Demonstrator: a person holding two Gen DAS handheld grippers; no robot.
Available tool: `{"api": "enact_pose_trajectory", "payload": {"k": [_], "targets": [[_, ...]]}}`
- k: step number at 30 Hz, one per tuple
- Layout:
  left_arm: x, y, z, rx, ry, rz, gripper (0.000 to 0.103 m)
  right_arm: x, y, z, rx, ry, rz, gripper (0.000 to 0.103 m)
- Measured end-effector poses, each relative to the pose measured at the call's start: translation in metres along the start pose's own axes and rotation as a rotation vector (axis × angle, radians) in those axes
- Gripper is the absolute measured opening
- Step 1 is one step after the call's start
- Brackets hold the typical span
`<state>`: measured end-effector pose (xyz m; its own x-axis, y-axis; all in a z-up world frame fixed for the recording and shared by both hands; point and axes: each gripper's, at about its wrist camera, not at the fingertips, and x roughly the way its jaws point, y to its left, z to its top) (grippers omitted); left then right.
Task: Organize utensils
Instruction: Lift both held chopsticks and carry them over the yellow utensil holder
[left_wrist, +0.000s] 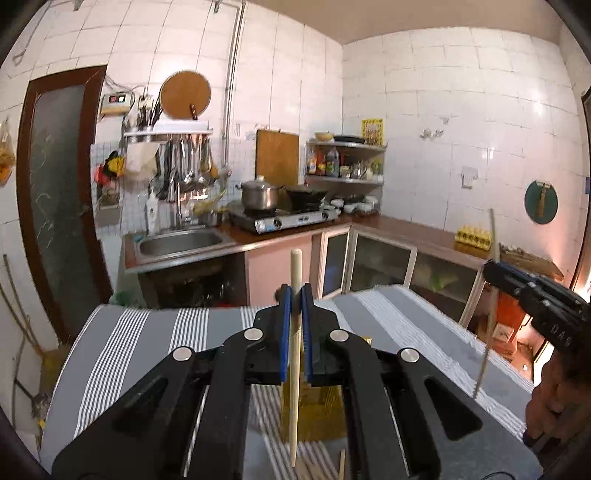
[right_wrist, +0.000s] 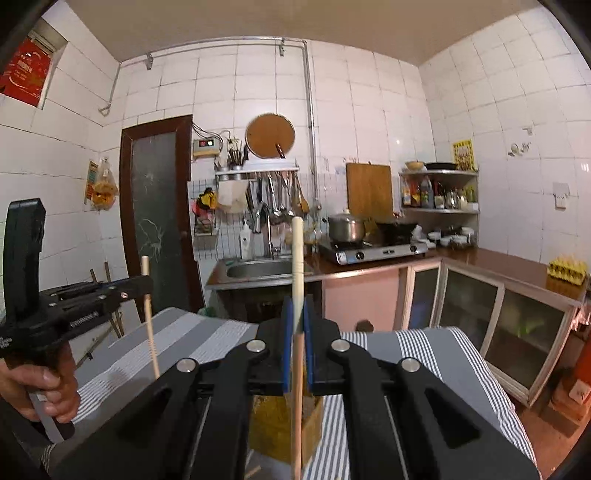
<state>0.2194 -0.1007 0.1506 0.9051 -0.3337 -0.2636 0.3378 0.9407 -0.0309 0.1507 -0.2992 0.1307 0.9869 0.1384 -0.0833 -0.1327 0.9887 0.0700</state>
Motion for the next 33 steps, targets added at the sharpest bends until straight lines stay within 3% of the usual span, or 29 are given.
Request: {"api": "enact_pose_trajectory", "payload": {"k": [11, 27, 33], "targets": [[0.041, -0.006, 0.024, -0.010, -0.060, -0.061, 0.004, 0.056, 0.005, 0.017, 0.011, -0.062, 0.012, 0.006], [0.098, 0.002, -0.002, -0.011, -0.053, -0.052, 0.004, 0.125, 0.002, -0.022, 0.001, -0.008, -0.001, 0.006], [0.109, 0.002, -0.021, -0.039, 0.009, -0.055, 0.005, 0.128, -0.002, -0.036, 0.004, 0.028, 0.006, 0.006]]}}
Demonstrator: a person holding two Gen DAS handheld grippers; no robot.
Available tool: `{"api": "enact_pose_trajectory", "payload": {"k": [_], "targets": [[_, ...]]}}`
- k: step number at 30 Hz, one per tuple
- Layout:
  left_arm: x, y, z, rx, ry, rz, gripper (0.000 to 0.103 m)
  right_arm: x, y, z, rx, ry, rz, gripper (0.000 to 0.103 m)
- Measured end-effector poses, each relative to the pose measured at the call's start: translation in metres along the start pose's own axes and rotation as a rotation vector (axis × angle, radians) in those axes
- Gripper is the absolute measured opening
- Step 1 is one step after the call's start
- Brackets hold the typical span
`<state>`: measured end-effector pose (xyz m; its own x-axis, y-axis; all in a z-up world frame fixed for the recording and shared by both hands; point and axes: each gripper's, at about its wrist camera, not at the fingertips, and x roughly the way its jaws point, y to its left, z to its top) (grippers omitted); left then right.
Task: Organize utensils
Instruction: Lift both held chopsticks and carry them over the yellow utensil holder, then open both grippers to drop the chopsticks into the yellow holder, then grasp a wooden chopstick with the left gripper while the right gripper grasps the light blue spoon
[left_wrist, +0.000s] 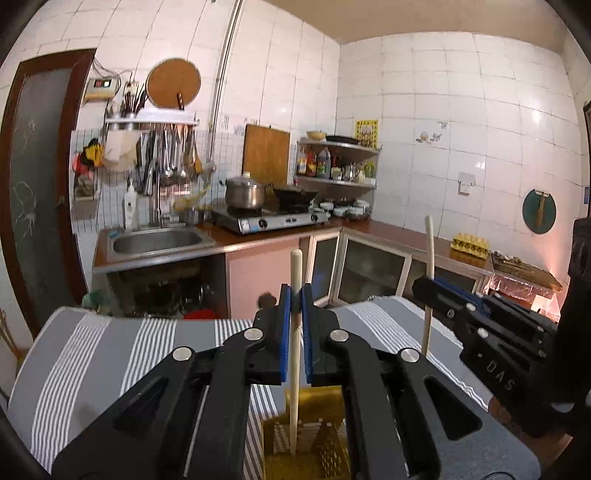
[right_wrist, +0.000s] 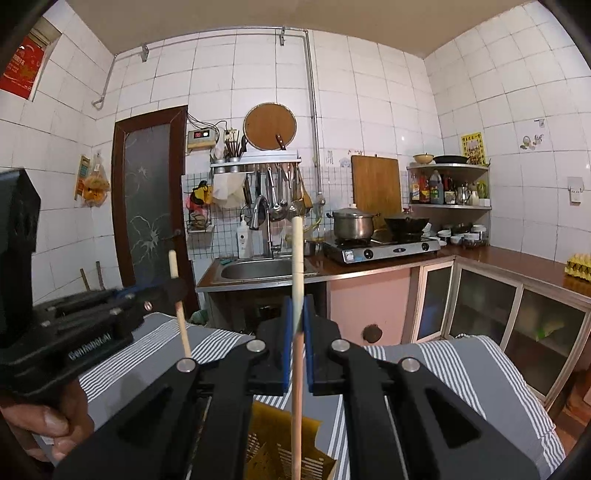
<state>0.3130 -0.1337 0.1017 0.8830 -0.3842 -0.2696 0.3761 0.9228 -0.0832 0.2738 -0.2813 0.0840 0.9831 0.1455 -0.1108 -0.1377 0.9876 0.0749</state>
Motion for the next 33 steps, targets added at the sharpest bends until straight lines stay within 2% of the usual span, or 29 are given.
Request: {"api": "enact_pose_trajectory", "payload": {"k": [2, 4, 5, 6, 7, 11, 16, 20, 26, 29, 33], "targets": [[-0.001, -0.002, -0.006, 0.001, 0.019, 0.004, 0.018, 0.002, 0.000, -0.004, -0.008, 0.013, -0.005, 0.007], [-0.001, -0.001, -0.010, -0.004, 0.032, 0.019, 0.040, 0.004, -0.001, -0.007, -0.006, 0.029, -0.013, 0.011], [-0.002, 0.001, -0.011, -0.014, 0.039, 0.021, 0.044, 0.004, -0.002, -0.007, 0.003, 0.033, -0.018, 0.031], [-0.003, 0.004, -0.012, -0.029, 0.049, 0.027, 0.048, 0.002, -0.004, -0.008, 0.014, 0.030, -0.025, 0.045], [-0.004, 0.006, -0.012, -0.036, 0.055, 0.032, 0.048, -0.001, -0.008, -0.008, 0.027, 0.022, -0.035, 0.054], [-0.015, 0.016, -0.012, -0.044, 0.062, 0.060, 0.048, -0.017, -0.022, -0.010, 0.041, 0.026, -0.086, 0.054], [-0.055, 0.027, -0.021, -0.027, 0.025, 0.110, 0.052, -0.052, -0.046, -0.021, 0.049, 0.064, -0.130, 0.054], [-0.086, 0.041, -0.045, -0.035, 0.043, 0.154, 0.054, -0.088, -0.060, -0.050, 0.049, 0.146, -0.161, 0.054], [-0.133, 0.051, -0.107, -0.032, 0.129, 0.229, 0.055, -0.142, -0.066, -0.106, 0.064, 0.288, -0.203, 0.054], [-0.158, 0.048, -0.142, -0.059, 0.175, 0.214, 0.058, -0.169, -0.067, -0.134, 0.085, 0.337, -0.229, 0.054], [-0.187, 0.038, -0.191, -0.106, 0.273, 0.191, 0.058, -0.209, -0.064, -0.175, 0.128, 0.392, -0.265, 0.054]]}}
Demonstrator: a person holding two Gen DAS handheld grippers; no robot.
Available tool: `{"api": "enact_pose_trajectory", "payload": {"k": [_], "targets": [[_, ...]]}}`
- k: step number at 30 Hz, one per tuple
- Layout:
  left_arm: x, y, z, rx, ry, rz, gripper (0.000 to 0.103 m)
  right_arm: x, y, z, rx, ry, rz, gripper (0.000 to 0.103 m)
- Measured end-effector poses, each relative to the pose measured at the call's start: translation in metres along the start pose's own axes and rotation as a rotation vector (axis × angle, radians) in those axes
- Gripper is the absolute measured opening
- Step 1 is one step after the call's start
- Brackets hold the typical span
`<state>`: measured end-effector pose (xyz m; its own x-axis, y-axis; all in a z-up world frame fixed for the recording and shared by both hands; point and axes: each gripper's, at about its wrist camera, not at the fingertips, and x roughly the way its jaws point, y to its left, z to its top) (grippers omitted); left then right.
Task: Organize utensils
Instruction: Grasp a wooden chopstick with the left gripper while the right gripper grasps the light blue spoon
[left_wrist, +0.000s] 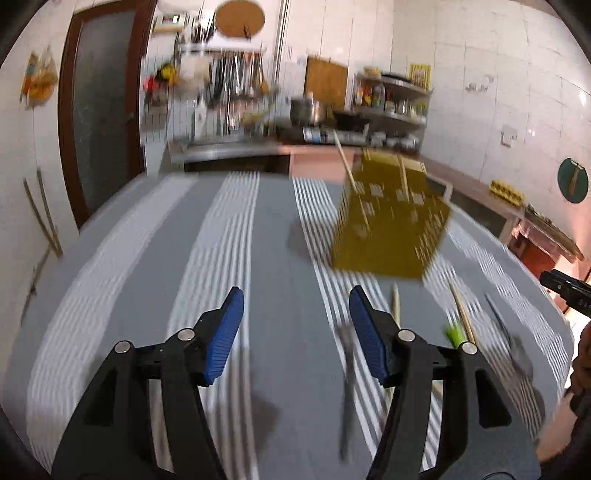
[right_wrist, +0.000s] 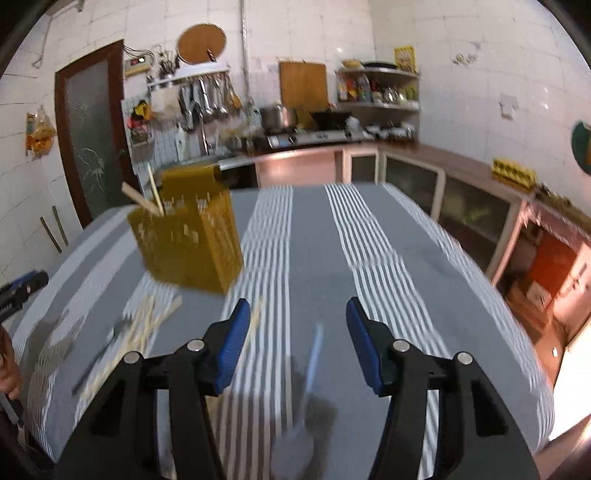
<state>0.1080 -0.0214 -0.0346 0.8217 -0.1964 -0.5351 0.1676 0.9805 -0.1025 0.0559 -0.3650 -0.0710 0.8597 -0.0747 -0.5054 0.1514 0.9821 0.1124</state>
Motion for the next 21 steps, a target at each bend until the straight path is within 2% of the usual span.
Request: {"api": "enact_pose_trajectory", "payload": {"k": [4, 6, 13, 21], "targets": [[-0.010, -0.005, -0.033, -0.050, 0.064, -0.035, 0.058, -0.007, -0.004, -0.032, 0.028, 0.051, 0.005, 0.054], [-0.010, -0.017, -0.038, -0.015, 0.072, -0.047, 0.058, -0.006, -0.001, -0.037, 0.015, 0.056, 0.010, 0.054], [-0.006, -0.048, -0.024, 0.043, 0.049, -0.080, 0.058, -0.002, -0.001, -0.030, -0.001, 0.033, -0.003, 0.054], [0.023, -0.075, -0.018, 0.101, 0.117, -0.086, 0.058, 0.015, -0.019, -0.022, 0.008, 0.076, -0.031, 0.054]]}}
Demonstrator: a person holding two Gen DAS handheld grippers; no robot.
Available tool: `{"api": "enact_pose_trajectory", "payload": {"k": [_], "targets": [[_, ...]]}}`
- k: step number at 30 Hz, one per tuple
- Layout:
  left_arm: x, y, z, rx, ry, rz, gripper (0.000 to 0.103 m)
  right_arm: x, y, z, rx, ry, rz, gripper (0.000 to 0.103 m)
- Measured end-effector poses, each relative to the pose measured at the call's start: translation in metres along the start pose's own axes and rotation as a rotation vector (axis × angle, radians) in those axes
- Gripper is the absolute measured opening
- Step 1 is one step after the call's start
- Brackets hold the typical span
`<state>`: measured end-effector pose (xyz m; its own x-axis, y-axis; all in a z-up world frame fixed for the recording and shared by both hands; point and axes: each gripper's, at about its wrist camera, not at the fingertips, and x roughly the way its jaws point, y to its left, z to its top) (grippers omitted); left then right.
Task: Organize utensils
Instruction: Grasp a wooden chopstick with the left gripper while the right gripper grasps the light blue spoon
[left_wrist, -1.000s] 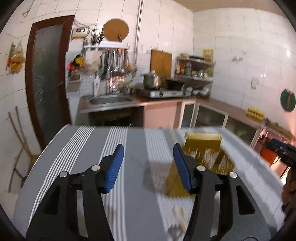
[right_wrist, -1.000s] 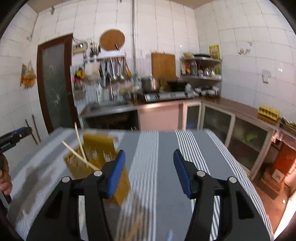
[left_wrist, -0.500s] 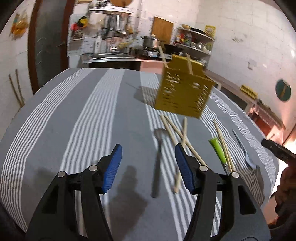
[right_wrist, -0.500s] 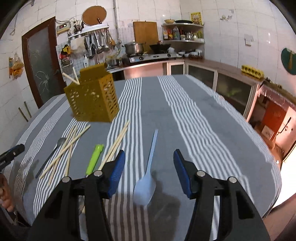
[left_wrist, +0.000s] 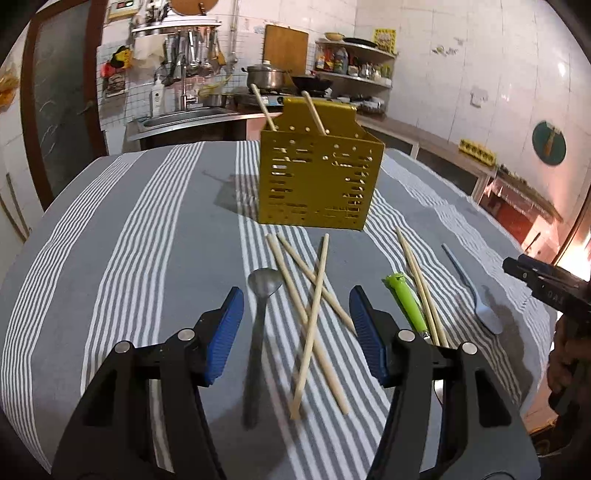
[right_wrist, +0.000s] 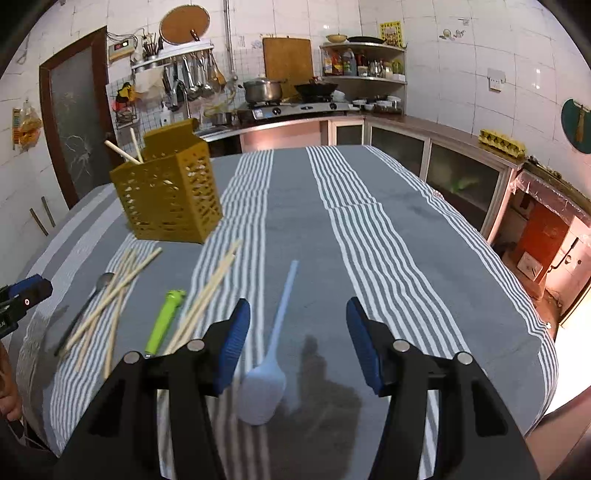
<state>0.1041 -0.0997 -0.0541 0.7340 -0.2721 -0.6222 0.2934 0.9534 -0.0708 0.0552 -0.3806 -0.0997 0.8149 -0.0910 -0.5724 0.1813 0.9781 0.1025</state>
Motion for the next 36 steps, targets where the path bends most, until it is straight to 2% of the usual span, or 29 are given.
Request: {"api": "enact_pose_trajectory", "payload": {"k": [10, 15, 20, 27, 33, 36], "targets": [[0.049, -0.032, 0.032, 0.046, 0.055, -0.023, 0.058, 0.027, -0.007, 0.010, -0.013, 0.039, 0.010, 0.054], [0.085, -0.045, 0.038, 0.055, 0.131, -0.026, 0.056, 0.063, -0.009, 0.025, -0.027, 0.134, 0.018, 0.054], [0.110, -0.050, 0.046, 0.071, 0.178, -0.005, 0.052, 0.096, 0.009, 0.034, -0.072, 0.243, 0.060, 0.051], [0.133, -0.054, 0.055, 0.078, 0.245, 0.004, 0.041, 0.120, 0.019, 0.037, -0.055, 0.337, 0.019, 0.047], [0.159, -0.058, 0.050, 0.123, 0.341, 0.047, 0.025, 0.132, 0.022, 0.041, -0.078, 0.379, 0.014, 0.034], [0.164, -0.058, 0.048, 0.138, 0.347, 0.045, 0.023, 0.136, 0.022, 0.040, -0.088, 0.389, 0.021, 0.030]]}}
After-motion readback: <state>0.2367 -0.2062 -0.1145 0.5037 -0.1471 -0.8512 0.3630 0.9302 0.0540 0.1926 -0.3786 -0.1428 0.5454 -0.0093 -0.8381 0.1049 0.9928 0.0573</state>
